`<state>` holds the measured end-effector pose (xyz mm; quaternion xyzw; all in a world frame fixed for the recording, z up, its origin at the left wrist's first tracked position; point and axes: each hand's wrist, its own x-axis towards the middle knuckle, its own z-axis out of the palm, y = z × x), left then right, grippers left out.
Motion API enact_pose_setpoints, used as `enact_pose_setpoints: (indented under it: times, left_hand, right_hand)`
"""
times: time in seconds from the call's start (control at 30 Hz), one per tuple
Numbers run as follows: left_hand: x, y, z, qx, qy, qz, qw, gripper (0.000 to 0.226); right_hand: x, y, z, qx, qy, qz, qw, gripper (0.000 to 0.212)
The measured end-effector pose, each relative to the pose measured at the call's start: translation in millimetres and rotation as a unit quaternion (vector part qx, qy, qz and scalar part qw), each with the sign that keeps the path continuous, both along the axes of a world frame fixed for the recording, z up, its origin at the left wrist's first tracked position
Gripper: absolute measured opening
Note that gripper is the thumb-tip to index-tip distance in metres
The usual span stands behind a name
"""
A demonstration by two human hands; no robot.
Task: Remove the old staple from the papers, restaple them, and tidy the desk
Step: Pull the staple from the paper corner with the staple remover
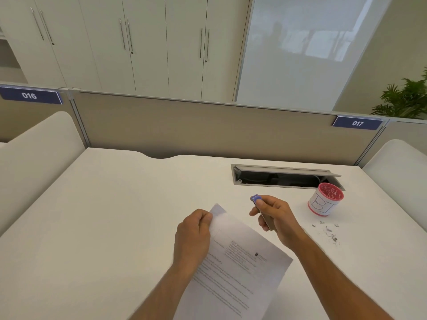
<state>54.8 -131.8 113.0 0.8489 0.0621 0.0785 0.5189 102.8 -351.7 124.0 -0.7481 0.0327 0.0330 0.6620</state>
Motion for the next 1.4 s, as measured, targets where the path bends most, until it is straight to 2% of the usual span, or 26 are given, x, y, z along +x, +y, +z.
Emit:
enact_pose_setpoints:
  times: [0.17,0.33,0.4,0.5,0.57,0.63,0.67,0.83,1.0,1.13,1.4]
  left_hand:
    - [5.7,-1.8,-4.0,-0.05,0.022,0.011,0.998,0.028]
    - [9.9,-5.0,-8.2,-0.083,0.039,0.025,0.995,0.025]
    - [11.1,-7.0,-8.1,-0.098,0.043,0.029,0.994,0.024]
    - [11.8,-9.0,-5.8,-0.109,0.038,0.033,0.993,0.024]
    - [10.8,-9.7,-2.3,-0.116,0.031,0.033,0.992,0.025]
    - [9.6,-11.0,1.9,-0.122,0.024,0.031,0.992,0.026]
    - [8.7,-11.9,4.5,-0.122,0.021,0.03,0.992,0.027]
    - [2.2,-20.2,17.0,-0.106,0.004,0.016,0.994,0.026]
    - [-8.1,-28.2,28.2,-0.071,-0.032,-0.001,0.997,0.022]
    - [-14.5,-27.8,31.7,-0.072,-0.041,-0.019,0.996,0.02]
    - [-20.1,-24.2,31.5,-0.091,-0.054,-0.007,0.994,0.024]
  right_hand:
    - [20.3,-19.7,-23.8,-0.096,0.062,-0.104,0.988,0.035]
    - [41.1,-45.9,-49.5,-0.196,0.1,-0.164,0.962,0.05]
    - [47.9,-52.6,-54.7,-0.203,0.114,-0.175,0.957,0.05]
    - [56.7,-53.4,-53.8,-0.154,0.145,-0.174,0.962,0.044]
    - [58.0,-47.5,-42.2,-0.081,0.154,-0.153,0.973,0.032]
    - [54.5,-38.0,-21.5,-0.009,0.135,-0.103,0.985,0.028]
    - [51.6,-33.2,-8.9,-0.005,0.117,-0.073,0.99,0.029]
    - [30.6,0.0,52.2,-0.083,0.019,0.085,0.993,0.031]
    - [10.7,33.0,78.0,-0.185,-0.02,0.154,0.97,0.029]
    - [-0.2,45.6,80.9,-0.21,-0.04,0.167,0.962,0.038]
    - [-8.5,48.4,80.5,-0.181,-0.088,0.176,0.964,0.025]
